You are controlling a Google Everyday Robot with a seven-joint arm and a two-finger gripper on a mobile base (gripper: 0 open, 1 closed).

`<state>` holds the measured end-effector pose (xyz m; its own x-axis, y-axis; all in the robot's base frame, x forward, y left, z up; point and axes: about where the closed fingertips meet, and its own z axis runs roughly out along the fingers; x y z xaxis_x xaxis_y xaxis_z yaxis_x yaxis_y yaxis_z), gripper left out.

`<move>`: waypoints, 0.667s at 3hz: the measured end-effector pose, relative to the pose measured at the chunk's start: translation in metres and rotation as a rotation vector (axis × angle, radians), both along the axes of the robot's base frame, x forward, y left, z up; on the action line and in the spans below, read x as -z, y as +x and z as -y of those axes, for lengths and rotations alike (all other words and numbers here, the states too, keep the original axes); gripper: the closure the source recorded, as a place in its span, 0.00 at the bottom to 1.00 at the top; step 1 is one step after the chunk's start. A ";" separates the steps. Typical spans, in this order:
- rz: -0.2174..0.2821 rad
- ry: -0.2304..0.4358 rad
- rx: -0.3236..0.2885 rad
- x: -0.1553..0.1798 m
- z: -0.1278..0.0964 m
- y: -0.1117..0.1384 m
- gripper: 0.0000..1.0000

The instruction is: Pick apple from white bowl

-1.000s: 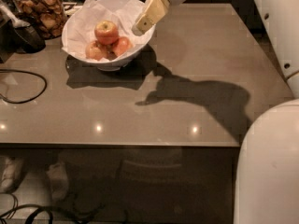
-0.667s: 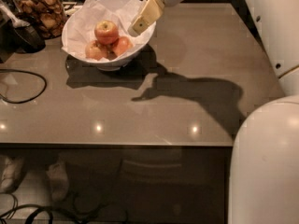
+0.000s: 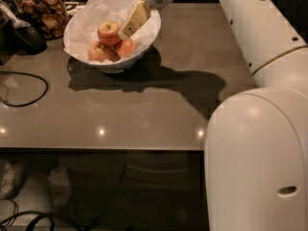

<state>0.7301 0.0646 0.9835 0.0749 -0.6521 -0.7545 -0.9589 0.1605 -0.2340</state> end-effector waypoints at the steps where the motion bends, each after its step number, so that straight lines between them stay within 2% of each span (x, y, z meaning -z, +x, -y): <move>1: -0.014 -0.005 -0.004 0.010 -0.012 0.011 0.00; 2: -0.024 -0.009 -0.008 0.018 -0.019 0.018 0.00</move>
Offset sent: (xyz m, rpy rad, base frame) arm 0.0334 0.0191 -0.0159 -0.0135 0.0282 0.0039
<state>0.7486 0.0832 0.9656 0.0617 -0.6587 -0.7499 -0.9655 0.1509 -0.2121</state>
